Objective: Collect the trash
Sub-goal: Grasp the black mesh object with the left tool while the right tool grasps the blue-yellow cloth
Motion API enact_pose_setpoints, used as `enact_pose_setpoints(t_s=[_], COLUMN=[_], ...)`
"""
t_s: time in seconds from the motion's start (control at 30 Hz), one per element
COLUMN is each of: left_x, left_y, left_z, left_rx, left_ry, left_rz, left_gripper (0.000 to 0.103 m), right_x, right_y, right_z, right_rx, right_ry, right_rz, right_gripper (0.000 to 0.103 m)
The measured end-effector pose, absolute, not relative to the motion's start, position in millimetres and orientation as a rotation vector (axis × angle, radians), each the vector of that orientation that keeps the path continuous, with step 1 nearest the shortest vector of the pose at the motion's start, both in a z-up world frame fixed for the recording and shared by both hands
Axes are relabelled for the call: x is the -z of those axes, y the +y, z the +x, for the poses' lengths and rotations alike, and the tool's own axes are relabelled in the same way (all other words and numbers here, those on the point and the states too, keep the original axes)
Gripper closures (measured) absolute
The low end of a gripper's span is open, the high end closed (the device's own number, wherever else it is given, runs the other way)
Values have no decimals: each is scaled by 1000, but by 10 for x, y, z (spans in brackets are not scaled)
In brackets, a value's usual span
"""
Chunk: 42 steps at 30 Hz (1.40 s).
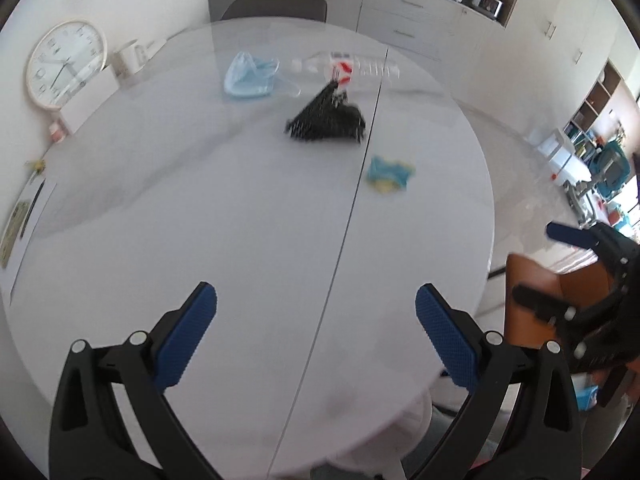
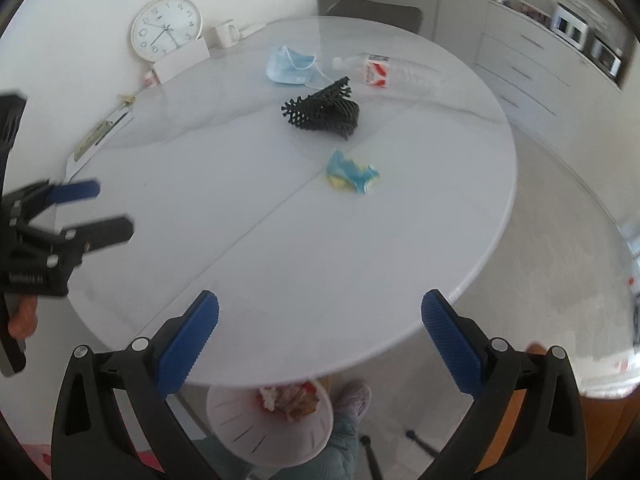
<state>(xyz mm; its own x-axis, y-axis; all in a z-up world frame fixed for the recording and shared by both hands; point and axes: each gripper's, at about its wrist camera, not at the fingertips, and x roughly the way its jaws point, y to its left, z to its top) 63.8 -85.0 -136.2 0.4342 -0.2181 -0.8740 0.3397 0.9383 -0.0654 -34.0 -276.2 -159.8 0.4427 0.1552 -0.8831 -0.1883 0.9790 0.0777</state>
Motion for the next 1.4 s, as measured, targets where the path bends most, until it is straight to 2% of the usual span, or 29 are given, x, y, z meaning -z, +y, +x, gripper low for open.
enact_pose_setpoints(t_s=[0.4, 0.63, 0.83, 0.9, 0.93, 1.07, 1.27, 1.4], left_x=[1820, 2173, 2394, 2454, 2480, 2521, 2517, 2462], left_y=[-1612, -2080, -2207, -2230, -2229, -2215, -2185, -2123], left_z=[2240, 2931, 3211, 3249, 3256, 3306, 3274, 3213], left_rx=[321, 386, 362, 338, 328, 318, 322, 320], left_ry=[1053, 1082, 1119, 1126, 1128, 1135, 1131, 1119], left_rz=[59, 120, 135, 165, 179, 168, 153, 141], left_gripper=[8, 8, 9, 15, 21, 39, 68, 73], right_x=[2170, 2344, 2452, 2480, 2492, 2520, 2493, 2482], right_y=[-3137, -3282, -3173, -3125, -3102, -3031, -3043, -2991], right_z=[1113, 1423, 1483, 1487, 1485, 1478, 1401, 1394], right_rx=[-464, -498, -529, -534, -537, -550, -566, -570], right_ry=[1153, 1171, 1177, 1170, 1166, 1150, 1135, 1131], right_rz=[-199, -150, -153, -167, -171, -179, -174, -197], right_gripper=[2, 2, 2, 2, 3, 15, 19, 21])
